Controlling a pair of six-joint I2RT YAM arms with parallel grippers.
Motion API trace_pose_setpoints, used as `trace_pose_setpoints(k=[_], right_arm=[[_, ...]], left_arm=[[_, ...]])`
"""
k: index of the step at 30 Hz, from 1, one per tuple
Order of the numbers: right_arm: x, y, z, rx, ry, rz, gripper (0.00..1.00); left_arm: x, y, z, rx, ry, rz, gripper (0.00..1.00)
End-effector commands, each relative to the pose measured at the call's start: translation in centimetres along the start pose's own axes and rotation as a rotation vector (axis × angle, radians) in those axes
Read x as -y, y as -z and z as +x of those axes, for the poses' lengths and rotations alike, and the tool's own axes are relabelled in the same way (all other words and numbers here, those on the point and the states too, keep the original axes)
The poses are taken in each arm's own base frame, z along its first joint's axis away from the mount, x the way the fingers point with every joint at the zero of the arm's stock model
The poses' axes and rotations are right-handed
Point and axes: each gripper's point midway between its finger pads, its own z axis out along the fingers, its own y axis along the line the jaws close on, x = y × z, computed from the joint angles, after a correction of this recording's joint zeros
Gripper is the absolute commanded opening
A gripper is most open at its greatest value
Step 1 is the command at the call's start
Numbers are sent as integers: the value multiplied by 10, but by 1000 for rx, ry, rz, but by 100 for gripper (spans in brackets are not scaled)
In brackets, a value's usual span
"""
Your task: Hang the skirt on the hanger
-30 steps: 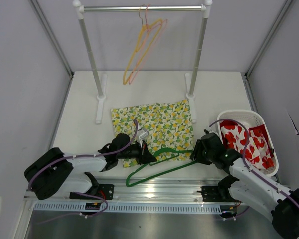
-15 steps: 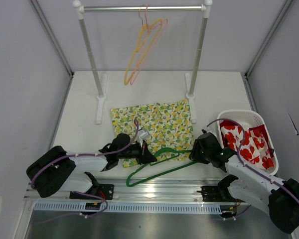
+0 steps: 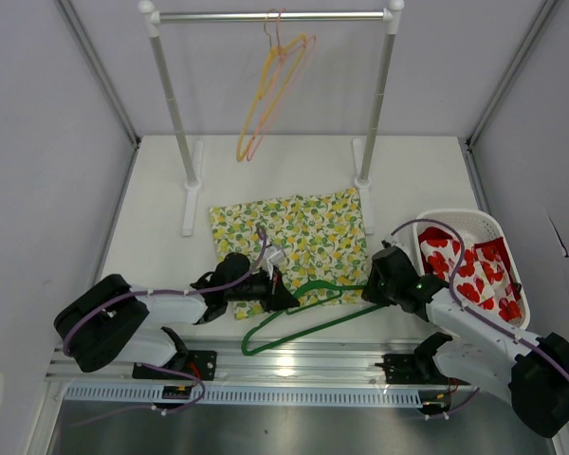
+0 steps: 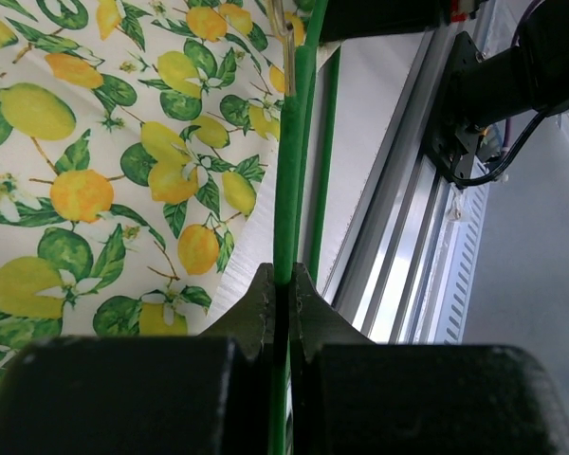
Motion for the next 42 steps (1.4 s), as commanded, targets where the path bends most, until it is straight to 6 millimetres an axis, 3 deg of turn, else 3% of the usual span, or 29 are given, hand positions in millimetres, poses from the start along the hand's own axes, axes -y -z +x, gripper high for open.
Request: trace_pose_setpoints(k=[1, 5, 11, 19, 26, 28, 34, 38, 42], right_arm=[[-20, 23, -42, 92, 5, -14, 20], [-20, 28, -58, 84, -8, -18, 19], [-14, 29, -63, 58, -15, -16, 19], [-5, 29, -80, 60, -73, -36, 21], [-15, 18, -46, -3, -34, -56, 32], [-13, 14, -35, -14, -31, -40, 44], [-5, 9, -18, 1, -83, -36, 60], [2, 0, -10, 0, -107, -27, 65], [-6, -7, -12, 16, -148, -66, 62]], left_arm=[[-12, -5, -11, 9, -46, -51, 0], [-23, -6, -18, 21, -51, -105, 0], [-38, -2, -29, 49, -66, -173, 0], [-50, 3, -26, 31, -85, -226, 0], [-60, 4, -18, 17, -84, -259, 0], [-58, 3, -19, 16, -82, -249, 0], [-57, 2, -20, 17, -85, -239, 0], [-56, 1, -21, 16, -88, -230, 0], [-55, 2, -20, 13, -89, -226, 0]])
